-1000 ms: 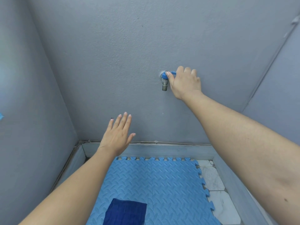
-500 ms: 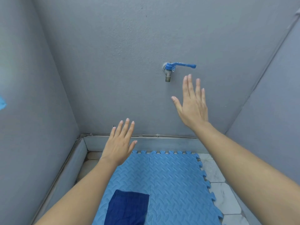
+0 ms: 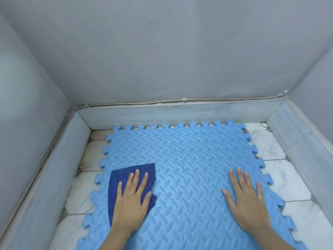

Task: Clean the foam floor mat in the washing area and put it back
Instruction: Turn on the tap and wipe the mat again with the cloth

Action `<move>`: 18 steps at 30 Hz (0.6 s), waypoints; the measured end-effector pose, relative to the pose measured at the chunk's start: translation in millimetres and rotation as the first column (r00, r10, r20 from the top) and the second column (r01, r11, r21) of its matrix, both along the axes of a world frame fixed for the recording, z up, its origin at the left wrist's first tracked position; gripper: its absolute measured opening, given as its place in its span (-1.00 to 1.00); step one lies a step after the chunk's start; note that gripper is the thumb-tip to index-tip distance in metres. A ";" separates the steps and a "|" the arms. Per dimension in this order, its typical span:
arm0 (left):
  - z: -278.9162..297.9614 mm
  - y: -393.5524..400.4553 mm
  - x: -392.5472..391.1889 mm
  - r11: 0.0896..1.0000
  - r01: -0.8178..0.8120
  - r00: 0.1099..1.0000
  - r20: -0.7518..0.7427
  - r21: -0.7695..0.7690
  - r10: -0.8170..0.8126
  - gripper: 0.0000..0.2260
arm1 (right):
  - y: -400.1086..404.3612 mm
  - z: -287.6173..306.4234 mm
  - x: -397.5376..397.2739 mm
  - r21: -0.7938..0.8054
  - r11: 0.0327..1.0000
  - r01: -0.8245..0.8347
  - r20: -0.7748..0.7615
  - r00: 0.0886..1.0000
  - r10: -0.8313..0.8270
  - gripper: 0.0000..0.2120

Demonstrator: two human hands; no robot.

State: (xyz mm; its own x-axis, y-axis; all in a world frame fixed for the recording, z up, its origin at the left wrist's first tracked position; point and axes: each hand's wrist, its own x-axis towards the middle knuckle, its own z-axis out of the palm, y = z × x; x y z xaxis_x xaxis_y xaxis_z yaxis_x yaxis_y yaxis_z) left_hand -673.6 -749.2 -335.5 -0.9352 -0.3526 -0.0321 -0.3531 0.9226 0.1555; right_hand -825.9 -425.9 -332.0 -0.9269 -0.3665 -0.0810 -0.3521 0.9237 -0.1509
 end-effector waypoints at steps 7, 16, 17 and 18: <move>7.6 -57.2 -109.1 0.857 -0.508 0.858 -0.031 0.086 0.512 -0.55 | 0.0 -5.9 -2.1 0.022 1.000 -0.006 -0.040 0.999 0.007 -0.35; 12.1 152.8 -238.6 0.848 0.519 0.850 0.038 0.110 -0.525 -0.52 | 0.9 -6.8 -4.6 -0.048 0.999 0.013 -0.060 0.998 -0.016 -0.33; 13.2 142.6 -243.6 0.847 0.522 0.850 0.028 0.106 -0.527 -0.52 | 0.6 -6.5 -4.3 -0.051 0.999 0.009 -0.057 0.998 -0.012 -0.33; 12.9 124.2 -243.6 0.866 0.492 0.869 0.010 0.093 -0.495 -0.52 | 0.5 -5.7 -4.0 -0.057 0.998 0.007 -0.058 0.998 -0.010 -0.34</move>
State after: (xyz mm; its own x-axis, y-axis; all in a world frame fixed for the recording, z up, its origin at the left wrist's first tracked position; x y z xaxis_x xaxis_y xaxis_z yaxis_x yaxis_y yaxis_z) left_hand -917.2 -625.0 -322.6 -0.9843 0.1596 -0.0746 0.1379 0.9616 0.2373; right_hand -829.9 -425.4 -337.7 -0.9324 -0.3614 -0.0061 -0.3543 0.9172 -0.1822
